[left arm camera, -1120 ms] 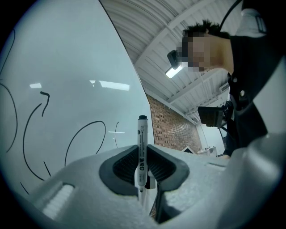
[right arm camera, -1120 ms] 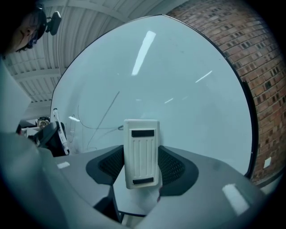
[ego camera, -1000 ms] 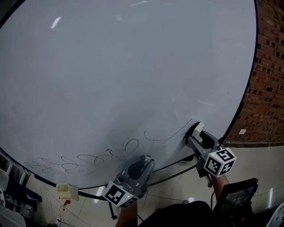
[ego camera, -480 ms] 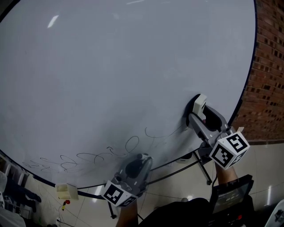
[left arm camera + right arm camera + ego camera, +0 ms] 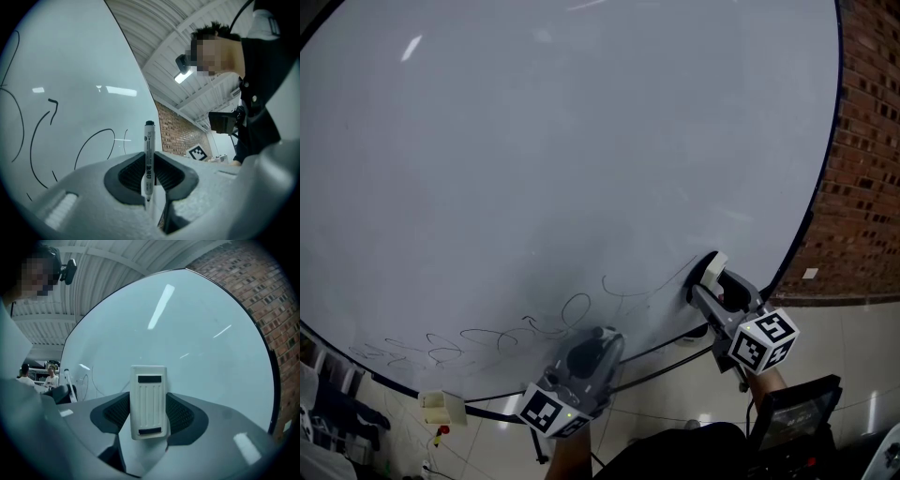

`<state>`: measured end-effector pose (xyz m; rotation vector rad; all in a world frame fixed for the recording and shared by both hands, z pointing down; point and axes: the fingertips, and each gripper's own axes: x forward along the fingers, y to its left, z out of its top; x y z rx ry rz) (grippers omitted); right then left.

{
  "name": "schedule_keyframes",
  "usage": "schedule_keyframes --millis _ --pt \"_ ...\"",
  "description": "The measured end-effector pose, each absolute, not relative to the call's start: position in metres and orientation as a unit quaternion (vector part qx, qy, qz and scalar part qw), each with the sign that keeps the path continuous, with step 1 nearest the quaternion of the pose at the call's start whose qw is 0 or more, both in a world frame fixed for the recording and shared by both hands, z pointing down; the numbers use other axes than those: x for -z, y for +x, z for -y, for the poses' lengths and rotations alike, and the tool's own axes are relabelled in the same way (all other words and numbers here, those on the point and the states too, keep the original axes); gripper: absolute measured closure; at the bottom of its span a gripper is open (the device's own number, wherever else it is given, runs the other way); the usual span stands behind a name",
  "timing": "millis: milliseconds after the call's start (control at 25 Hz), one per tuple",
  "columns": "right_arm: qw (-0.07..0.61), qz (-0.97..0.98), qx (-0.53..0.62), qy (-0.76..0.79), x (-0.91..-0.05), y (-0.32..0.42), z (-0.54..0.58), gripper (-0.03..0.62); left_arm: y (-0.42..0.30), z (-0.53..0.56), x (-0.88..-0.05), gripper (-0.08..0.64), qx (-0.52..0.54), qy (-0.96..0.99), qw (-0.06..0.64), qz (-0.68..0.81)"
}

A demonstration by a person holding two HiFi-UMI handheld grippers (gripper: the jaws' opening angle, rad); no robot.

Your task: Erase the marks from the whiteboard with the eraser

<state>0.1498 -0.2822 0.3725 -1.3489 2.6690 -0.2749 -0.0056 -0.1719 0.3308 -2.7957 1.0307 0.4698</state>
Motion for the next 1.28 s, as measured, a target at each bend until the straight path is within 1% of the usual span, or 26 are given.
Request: schedule_keyframes --millis 240,440,560,840,1000,1120,1280 --pt "0.025 -0.877 0.138 -0.46 -0.451 0.156 0.286 0.351 -0.003 0.173 -0.33 0.503 -0.152 -0.926 0.064 -0.34" --pt "0.023 -0.87 0.161 -0.465 -0.463 0.157 0.286 0.351 -0.003 0.171 -0.33 0.503 -0.151 -0.925 0.066 -0.342" --pt "0.035 -0.872 0.143 -0.466 -0.438 0.154 0.285 0.351 -0.006 0.17 -0.329 0.503 -0.154 -0.924 0.067 -0.343" --pt "0.096 -0.89 0.035 -0.445 -0.302 0.139 0.275 0.351 -0.02 0.163 -0.328 0.503 -0.165 -0.919 0.071 -0.352" --pt "0.127 -0.889 -0.006 -0.44 -0.243 0.136 0.271 0.351 -0.027 0.161 -0.327 0.503 -0.168 -0.917 0.07 -0.356" --pt "0.138 -0.887 -0.017 -0.44 -0.233 0.135 0.27 0.351 -0.03 0.159 -0.326 0.503 -0.168 -0.916 0.071 -0.358" --pt "0.125 -0.89 0.009 -0.439 -0.265 0.133 0.271 0.351 -0.029 0.161 -0.326 0.503 -0.167 -0.916 0.072 -0.358"
